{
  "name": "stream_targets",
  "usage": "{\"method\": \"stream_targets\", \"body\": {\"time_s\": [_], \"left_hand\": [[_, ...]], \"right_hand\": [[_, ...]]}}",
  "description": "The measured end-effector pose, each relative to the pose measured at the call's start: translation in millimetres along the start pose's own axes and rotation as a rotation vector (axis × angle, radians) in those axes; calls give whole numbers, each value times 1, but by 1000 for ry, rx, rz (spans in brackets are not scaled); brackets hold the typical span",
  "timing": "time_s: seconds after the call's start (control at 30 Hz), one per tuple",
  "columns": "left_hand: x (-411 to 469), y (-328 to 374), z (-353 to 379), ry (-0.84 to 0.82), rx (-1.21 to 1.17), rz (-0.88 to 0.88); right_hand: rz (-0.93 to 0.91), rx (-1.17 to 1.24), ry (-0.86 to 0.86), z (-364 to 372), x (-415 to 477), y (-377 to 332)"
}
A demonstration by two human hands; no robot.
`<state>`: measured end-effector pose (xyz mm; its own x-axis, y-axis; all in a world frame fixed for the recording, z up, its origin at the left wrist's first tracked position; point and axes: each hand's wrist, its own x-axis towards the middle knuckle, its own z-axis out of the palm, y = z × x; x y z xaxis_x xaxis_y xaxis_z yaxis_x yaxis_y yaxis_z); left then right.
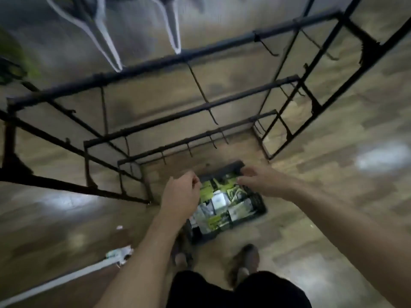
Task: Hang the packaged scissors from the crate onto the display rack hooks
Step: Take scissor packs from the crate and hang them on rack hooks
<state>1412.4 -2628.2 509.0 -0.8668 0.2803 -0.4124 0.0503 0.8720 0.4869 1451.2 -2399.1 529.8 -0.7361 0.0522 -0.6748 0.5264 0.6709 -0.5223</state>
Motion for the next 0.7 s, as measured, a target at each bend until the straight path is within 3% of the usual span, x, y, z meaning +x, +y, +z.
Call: {"method": "stream_targets", "body": {"time_s": [0.2,0.47,0.57,0.7], "left_hand": [[56,-44,149,-284,236,8],[193,-181,366,-512,440,192],[266,-228,444,-520,642,361],[353,-262,535,-396,871,657]], "right_hand": [[137,-130,-182,67,86,136],[114,-315,-304,210,311,293],[13,-499,-304,254,405,349],[-118,-754,-254,279,506,401]]}}
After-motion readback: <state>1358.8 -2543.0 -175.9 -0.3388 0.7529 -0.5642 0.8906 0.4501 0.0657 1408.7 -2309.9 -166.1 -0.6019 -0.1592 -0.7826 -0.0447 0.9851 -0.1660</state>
